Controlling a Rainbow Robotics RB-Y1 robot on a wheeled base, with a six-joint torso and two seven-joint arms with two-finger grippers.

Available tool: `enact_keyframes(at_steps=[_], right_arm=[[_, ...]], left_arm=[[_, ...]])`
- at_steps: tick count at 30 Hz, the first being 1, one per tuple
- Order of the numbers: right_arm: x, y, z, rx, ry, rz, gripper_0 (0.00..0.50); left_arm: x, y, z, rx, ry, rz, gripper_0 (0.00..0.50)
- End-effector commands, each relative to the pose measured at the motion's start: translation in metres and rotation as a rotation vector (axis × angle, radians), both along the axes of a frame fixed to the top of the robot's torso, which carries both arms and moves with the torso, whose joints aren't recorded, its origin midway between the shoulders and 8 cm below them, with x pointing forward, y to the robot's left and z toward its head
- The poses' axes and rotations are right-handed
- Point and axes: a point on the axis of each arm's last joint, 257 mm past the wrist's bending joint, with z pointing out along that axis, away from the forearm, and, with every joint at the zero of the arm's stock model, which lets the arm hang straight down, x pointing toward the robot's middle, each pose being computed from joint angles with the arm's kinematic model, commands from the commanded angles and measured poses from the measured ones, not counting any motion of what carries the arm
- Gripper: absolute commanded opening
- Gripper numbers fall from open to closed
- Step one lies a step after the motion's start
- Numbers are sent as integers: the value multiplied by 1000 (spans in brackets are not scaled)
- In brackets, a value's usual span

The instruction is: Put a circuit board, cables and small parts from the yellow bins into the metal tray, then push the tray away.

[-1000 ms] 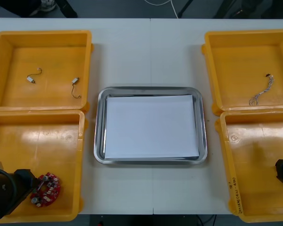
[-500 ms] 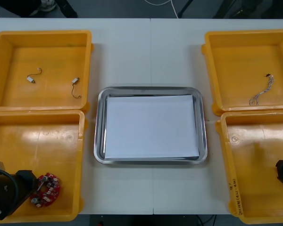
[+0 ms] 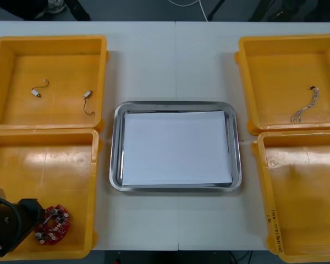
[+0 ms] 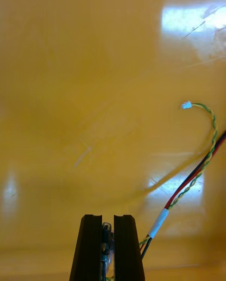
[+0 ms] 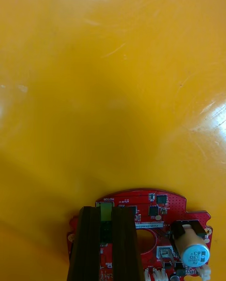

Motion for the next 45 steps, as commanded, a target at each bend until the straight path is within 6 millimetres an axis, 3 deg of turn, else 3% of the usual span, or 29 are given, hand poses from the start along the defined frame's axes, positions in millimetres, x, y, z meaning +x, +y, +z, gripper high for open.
enact_keyframes(at_steps=[1,7,20,33,45], right_arm=[[11,8,29,19,-38,-26,0],[11,20,46,80,-22,-50,0],[17,44,57,181,-33,-154,0],[37,62,56,204,-71,-187,0],[38,70,49,215,-72,-190,0]], left_arm=[[-5,7,0,51,2,-81,0],[5,7,13,44,8,-76,0],[22,6,43,25,9,-62,0],[23,11,97,46,-6,-74,0],[35,18,153,117,-78,-110,0]])
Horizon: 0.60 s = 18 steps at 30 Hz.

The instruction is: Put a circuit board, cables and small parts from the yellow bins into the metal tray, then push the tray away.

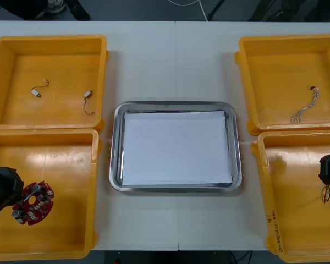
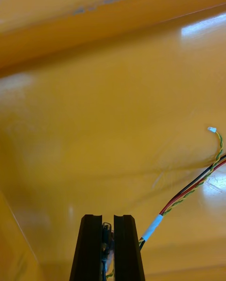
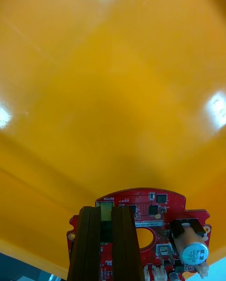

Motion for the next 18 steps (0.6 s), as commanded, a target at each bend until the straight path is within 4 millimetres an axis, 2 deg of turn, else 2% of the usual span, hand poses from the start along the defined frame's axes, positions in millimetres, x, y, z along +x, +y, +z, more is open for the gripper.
enact_keyframes(at_steps=[1,5,6,8,9,10,11,12,14,18], right_arm=[[6,12,5,14,-19,4,0],[5,13,5,15,-17,5,0],[5,13,5,14,-17,6,20],[6,13,5,15,-19,5,104],[5,12,5,13,-16,6,176],[5,12,4,11,-15,5,207],[4,11,4,10,-11,5,270],[4,10,4,6,-13,2,368],[5,10,5,5,-15,-1,500],[5,9,5,3,-15,-5,500]], left_arm=[[22,14,51,102,-120,-59,0],[29,17,65,138,-149,-85,0],[30,17,67,145,-151,-93,0],[30,18,70,154,-151,-106,0],[31,19,72,159,-152,-112,0],[31,18,73,160,-152,-118,0],[30,18,75,162,-150,-131,0],[30,16,76,161,-149,-141,0],[30,14,78,157,-148,-160,0],[29,2,81,147,-139,-216,0]])
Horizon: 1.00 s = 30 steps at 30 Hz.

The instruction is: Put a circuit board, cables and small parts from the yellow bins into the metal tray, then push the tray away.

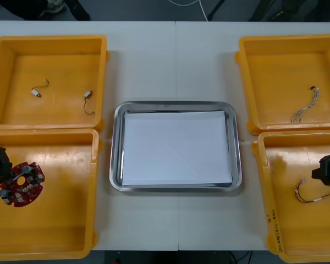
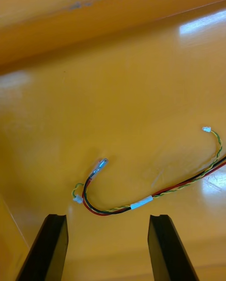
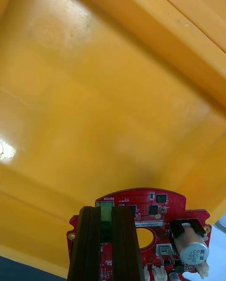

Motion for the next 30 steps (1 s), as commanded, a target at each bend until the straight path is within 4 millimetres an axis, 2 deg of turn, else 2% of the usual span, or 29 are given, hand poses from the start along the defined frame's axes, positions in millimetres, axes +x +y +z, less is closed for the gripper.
enact_keyframes(at_steps=[1,7,13,24,30], right_arm=[[5,9,5,8,-17,-2,500],[5,6,7,3,-15,-21,500],[4,-1,16,45,-8,-109,500],[16,-24,47,144,-72,-364,500],[18,-36,49,180,-93,-515,500]], left_arm=[[8,-4,29,63,-48,-95,0],[18,-25,37,76,-54,-184,0],[30,-57,41,47,-34,-290,0],[49,-116,42,75,-3,-462,0],[56,-140,36,103,14,-515,0]])
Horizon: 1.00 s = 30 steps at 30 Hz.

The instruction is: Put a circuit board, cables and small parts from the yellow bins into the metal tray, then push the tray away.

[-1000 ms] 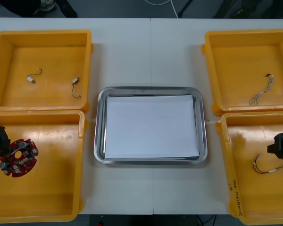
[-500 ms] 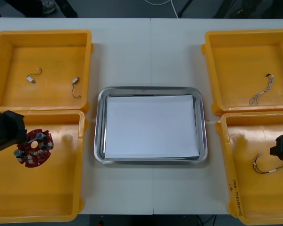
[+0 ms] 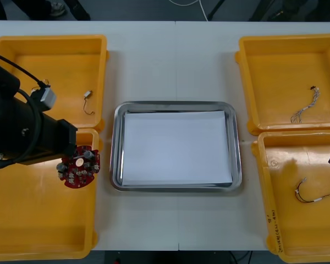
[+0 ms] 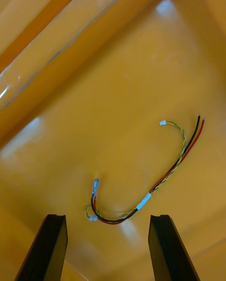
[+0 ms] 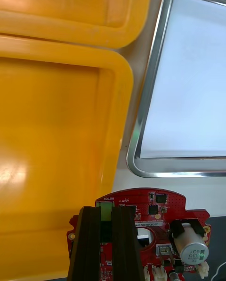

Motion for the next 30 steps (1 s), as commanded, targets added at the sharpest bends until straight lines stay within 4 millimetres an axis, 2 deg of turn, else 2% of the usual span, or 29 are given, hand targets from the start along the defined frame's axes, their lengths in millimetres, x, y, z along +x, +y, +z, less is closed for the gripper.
enact_keyframes(at_steps=[1,7,11,17,23,30], right_arm=[[9,-9,16,22,-52,-110,500],[4,-14,6,74,-65,-208,500],[-5,-16,-7,118,-61,-274,500],[-23,-16,-26,152,-29,-313,500],[-32,-8,-42,198,-6,-349,500],[-33,-10,-57,227,9,-400,500]], left_arm=[[16,-10,9,60,-33,-24,0],[28,-29,-1,84,-29,-44,0],[45,-55,-5,74,-57,-59,0],[60,-83,-14,50,-89,-73,0],[64,-104,-27,38,-115,-104,0],[64,-115,-40,47,-126,-130,0]])
